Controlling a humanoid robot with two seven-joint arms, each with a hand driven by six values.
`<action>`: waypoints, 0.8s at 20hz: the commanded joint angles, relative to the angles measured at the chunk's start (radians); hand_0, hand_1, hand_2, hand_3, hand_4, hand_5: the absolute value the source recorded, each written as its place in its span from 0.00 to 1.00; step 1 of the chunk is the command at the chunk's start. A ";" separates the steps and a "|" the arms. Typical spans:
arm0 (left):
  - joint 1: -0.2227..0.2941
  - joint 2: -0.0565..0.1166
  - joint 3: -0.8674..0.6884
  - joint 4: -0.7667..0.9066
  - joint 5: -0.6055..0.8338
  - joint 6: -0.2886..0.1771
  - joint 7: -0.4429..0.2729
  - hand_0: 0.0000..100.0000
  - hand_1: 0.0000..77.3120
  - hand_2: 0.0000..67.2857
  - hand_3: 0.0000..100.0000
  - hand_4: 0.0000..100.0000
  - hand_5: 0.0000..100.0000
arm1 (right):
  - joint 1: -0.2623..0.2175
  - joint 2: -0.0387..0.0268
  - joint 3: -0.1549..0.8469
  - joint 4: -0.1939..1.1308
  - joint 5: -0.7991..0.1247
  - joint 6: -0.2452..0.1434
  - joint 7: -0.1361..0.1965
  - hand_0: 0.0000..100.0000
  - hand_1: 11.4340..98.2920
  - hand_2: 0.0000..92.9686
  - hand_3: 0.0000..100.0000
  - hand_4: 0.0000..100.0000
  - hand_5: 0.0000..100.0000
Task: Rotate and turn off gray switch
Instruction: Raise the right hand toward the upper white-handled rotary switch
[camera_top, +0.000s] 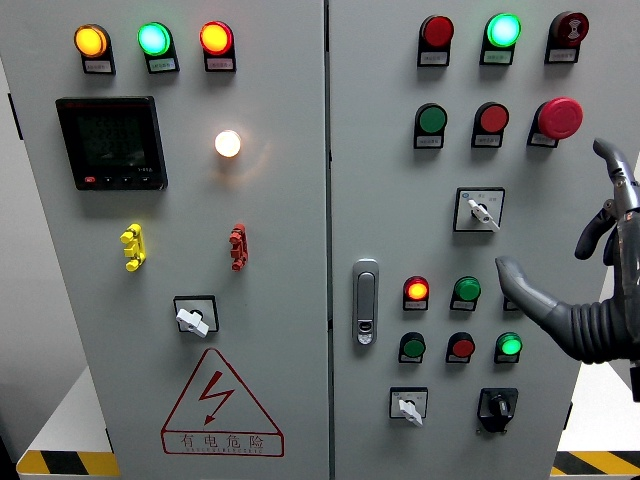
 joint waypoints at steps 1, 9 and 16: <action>0.000 0.000 0.000 0.000 0.000 0.000 0.001 0.00 0.00 0.20 0.18 0.10 0.12 | -0.001 0.0001 -0.001 0.000 0.000 0.000 -0.005 0.00 0.46 0.16 0.83 0.90 1.00; 0.000 0.000 0.000 0.000 0.000 0.000 0.001 0.00 0.00 0.20 0.18 0.10 0.12 | 0.025 0.0032 -0.002 -0.012 0.002 0.014 -0.009 0.00 0.44 0.26 0.84 0.90 0.99; 0.000 0.000 0.000 0.000 0.000 0.000 0.001 0.00 0.00 0.20 0.18 0.09 0.12 | 0.039 0.0047 0.013 -0.023 0.006 0.072 -0.032 0.00 0.39 0.46 0.85 0.91 0.99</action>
